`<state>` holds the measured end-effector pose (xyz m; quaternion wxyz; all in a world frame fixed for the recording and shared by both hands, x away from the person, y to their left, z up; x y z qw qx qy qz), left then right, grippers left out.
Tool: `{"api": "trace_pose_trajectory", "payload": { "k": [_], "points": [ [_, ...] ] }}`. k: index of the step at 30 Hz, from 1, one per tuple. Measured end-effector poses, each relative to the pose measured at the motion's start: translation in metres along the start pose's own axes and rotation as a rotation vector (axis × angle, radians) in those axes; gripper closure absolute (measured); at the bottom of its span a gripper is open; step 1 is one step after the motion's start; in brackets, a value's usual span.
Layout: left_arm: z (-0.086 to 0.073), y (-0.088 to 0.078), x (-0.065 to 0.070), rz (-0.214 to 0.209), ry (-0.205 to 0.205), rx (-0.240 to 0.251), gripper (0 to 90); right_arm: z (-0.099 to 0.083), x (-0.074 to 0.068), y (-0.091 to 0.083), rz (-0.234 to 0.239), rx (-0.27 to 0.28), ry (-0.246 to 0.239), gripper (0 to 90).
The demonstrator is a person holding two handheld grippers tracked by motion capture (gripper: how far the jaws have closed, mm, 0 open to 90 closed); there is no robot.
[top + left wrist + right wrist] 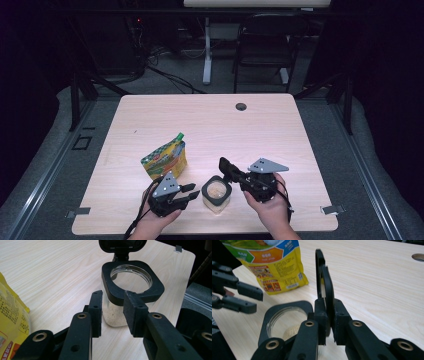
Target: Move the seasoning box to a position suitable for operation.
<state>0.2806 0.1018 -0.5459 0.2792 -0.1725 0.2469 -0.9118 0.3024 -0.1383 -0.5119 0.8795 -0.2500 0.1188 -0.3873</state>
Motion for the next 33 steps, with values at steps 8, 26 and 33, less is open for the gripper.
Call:
{"api": "trace_pose_trajectory", "payload": {
  "k": [8,26,33],
  "points": [
    [-0.004,0.006,0.001,-0.018,-0.008,-0.011,61.1,0.005,0.007,0.009,0.040,0.026,-0.023,84.6],
    [-0.008,0.019,0.004,-0.055,0.006,-0.044,46.8,-0.001,-0.001,0.000,0.043,0.061,-0.070,63.4],
    [-0.008,0.021,0.005,-0.065,0.004,-0.048,46.2,-0.021,-0.002,-0.013,0.042,0.018,0.000,78.4]
  ]
}}
Point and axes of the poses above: each handheld gripper's, and its own axes: y roughly forward along the jaws, z roughly out of its top, x roughly to its right, the point moved 4 cm from there along y, roughly forward along the jaws, and after that the axes turned 7 degrees about -y, right-handed, at the moved point
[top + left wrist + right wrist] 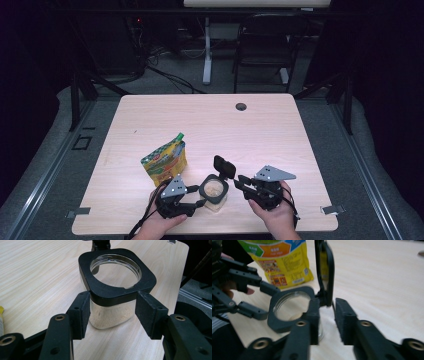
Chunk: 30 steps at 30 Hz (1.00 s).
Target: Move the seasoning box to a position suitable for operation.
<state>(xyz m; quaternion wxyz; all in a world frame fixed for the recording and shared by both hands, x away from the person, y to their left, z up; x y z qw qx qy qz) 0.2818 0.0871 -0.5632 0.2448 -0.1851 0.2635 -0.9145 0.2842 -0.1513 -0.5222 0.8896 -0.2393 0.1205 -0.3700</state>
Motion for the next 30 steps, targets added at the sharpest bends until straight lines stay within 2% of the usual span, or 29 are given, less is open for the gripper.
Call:
{"api": "trace_pose_trajectory", "payload": {
  "k": [3,4,6,11,12,19,23,26,30],
  "points": [
    [0.000,0.000,0.000,0.000,0.001,0.000,45.9,-0.005,0.000,0.003,-0.007,-0.016,0.004,79.3],
    [0.000,0.000,0.000,0.000,0.000,0.000,45.9,-0.006,0.002,0.005,-0.011,-0.020,0.019,79.4],
    [0.000,0.000,0.000,0.000,0.000,0.000,45.9,-0.005,0.002,0.006,-0.016,-0.002,0.031,79.4],
    [0.000,0.001,0.000,0.000,-0.001,0.005,45.8,0.002,0.003,0.009,-0.017,0.005,0.022,84.2],
    [-0.001,0.001,0.000,0.005,0.006,-0.002,46.0,0.004,0.003,0.011,-0.023,-0.008,0.007,85.4],
    [-0.002,0.002,0.001,0.018,0.004,-0.012,46.0,0.007,0.005,0.017,-0.026,-0.009,-0.001,85.9],
    [-0.002,0.002,0.001,0.009,0.004,-0.013,46.1,0.008,0.008,0.019,-0.020,-0.009,-0.001,86.1],
    [-0.002,0.003,0.004,-0.001,0.012,-0.016,46.1,0.011,0.010,0.024,0.004,-0.009,-0.006,86.4],
    [-0.002,0.003,0.006,-0.004,0.022,-0.019,46.1,0.013,0.010,0.028,0.000,-0.011,-0.011,86.6]
  ]
}}
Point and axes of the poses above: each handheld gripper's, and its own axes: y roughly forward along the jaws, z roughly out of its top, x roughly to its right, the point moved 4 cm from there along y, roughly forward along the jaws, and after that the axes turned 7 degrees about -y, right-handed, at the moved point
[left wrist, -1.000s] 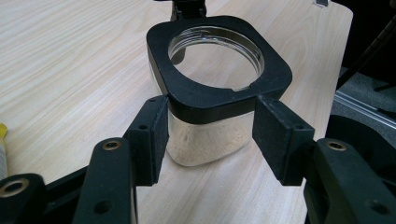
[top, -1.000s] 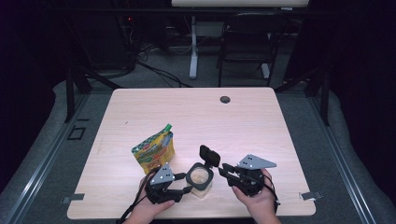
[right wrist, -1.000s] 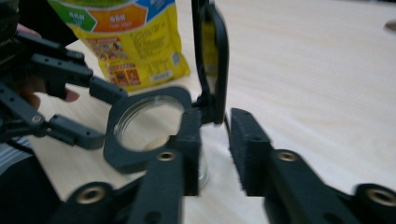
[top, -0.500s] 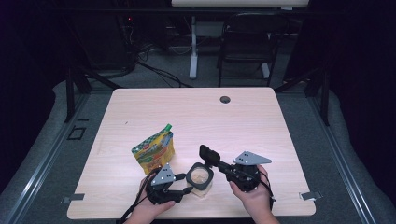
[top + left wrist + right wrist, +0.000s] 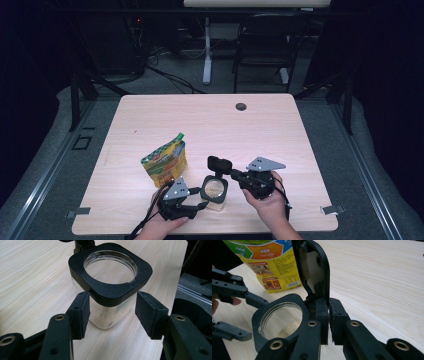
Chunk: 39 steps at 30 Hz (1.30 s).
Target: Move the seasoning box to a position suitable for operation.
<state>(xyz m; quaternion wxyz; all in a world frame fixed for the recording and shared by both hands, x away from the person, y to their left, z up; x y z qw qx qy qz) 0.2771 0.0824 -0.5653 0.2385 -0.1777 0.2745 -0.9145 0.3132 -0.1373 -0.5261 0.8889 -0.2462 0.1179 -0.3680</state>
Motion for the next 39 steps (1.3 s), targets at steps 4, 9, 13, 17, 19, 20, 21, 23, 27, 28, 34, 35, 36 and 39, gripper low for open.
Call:
{"api": "trace_pose_trajectory", "payload": {
  "k": [4,9,13,17,19,20,21,23,27,28,34,35,36,39],
  "points": [
    [0.000,0.000,0.001,-0.004,-0.003,0.004,46.3,0.001,0.002,0.002,0.005,-0.001,0.006,86.5],
    [0.000,0.001,0.002,-0.005,0.004,0.002,46.3,0.003,0.005,0.005,0.004,-0.001,0.013,86.4],
    [-0.001,0.002,0.003,-0.005,0.002,0.003,46.7,0.003,0.006,0.007,0.006,0.002,0.019,86.3],
    [-0.001,0.002,0.004,-0.004,0.006,-0.002,46.7,0.002,0.006,0.009,0.015,-0.005,0.017,85.8],
    [-0.001,0.002,0.004,-0.007,0.006,-0.002,47.3,0.001,0.007,0.010,0.017,-0.005,0.015,85.8],
    [-0.001,0.002,0.005,-0.011,0.007,-0.004,47.4,0.001,0.006,0.012,0.025,-0.006,0.014,85.9],
    [-0.001,0.002,0.005,-0.011,0.007,-0.004,47.4,0.001,0.006,0.012,0.025,-0.006,0.014,85.9],
    [-0.001,0.002,0.006,-0.014,0.007,-0.004,47.4,0.001,0.005,0.014,0.028,0.001,0.014,86.2],
    [-0.002,0.002,0.006,-0.006,0.018,-0.009,47.9,0.001,0.002,0.014,0.027,-0.007,-0.012,86.4],
    [-0.002,0.002,0.007,-0.007,0.016,-0.007,48.1,0.001,0.001,0.013,0.023,-0.001,-0.012,86.4],
    [-0.002,-0.001,0.006,0.004,0.024,-0.009,48.1,-0.002,-0.002,0.007,0.026,-0.002,-0.023,85.2],
    [-0.002,-0.001,0.006,0.004,0.024,-0.009,48.1,-0.002,-0.002,0.007,0.026,-0.002,-0.023,85.2],
    [-0.001,-0.002,0.005,0.013,0.022,-0.006,48.1,-0.004,-0.004,0.005,0.014,-0.018,-0.049,86.0],
    [-0.001,-0.003,0.005,0.006,0.019,-0.002,48.1,-0.005,-0.006,0.004,0.007,-0.029,-0.060,86.8]
  ]
}}
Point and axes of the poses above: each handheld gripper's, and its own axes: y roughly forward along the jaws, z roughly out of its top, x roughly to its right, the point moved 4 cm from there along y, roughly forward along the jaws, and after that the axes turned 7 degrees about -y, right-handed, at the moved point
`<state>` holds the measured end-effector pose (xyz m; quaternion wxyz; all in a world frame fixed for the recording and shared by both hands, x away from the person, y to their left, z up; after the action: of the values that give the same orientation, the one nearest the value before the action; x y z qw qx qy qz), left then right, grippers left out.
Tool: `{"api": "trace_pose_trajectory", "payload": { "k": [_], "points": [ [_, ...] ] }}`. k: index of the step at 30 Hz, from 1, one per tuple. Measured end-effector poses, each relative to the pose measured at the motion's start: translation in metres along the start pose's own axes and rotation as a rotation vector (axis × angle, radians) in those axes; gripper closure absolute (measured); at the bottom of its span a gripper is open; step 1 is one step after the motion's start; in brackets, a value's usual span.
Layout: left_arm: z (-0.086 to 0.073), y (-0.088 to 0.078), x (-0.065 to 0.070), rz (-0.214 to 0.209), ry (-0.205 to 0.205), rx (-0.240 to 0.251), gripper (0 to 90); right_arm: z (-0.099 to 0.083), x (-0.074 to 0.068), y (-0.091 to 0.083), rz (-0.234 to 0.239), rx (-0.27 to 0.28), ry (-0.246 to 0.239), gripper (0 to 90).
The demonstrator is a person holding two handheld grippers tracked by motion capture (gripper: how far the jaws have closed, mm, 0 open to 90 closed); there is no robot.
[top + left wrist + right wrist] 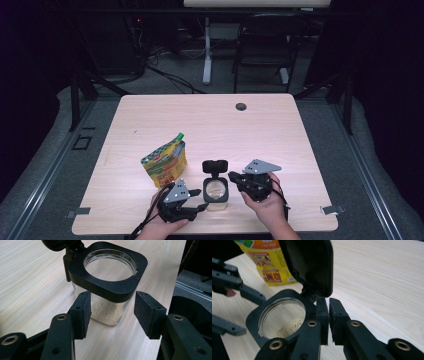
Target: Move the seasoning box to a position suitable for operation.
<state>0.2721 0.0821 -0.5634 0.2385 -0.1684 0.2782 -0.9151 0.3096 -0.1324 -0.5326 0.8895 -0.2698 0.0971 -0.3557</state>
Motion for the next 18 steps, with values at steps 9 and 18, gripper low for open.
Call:
{"api": "trace_pose_trajectory", "payload": {
  "k": [9,18],
  "points": [
    [0.001,0.002,0.003,0.012,0.004,-0.001,49.9,-0.013,-0.007,-0.009,0.010,-0.099,0.030,90.0],
    [0.001,0.002,0.003,0.010,0.002,0.000,51.5,-0.026,-0.022,-0.006,0.041,-0.124,0.019,90.0]
  ]
}}
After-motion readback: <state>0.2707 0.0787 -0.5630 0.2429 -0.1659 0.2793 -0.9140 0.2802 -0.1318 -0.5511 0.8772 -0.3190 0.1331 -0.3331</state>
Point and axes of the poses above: each handheld gripper's, and its own axes: y roughly forward along the jaws, z roughly out of its top, x roughly to its right, the point moved 4 cm from there along y, roughly forward along the jaws, and after that the axes turned 7 degrees about -y, right-handed, at the moved point
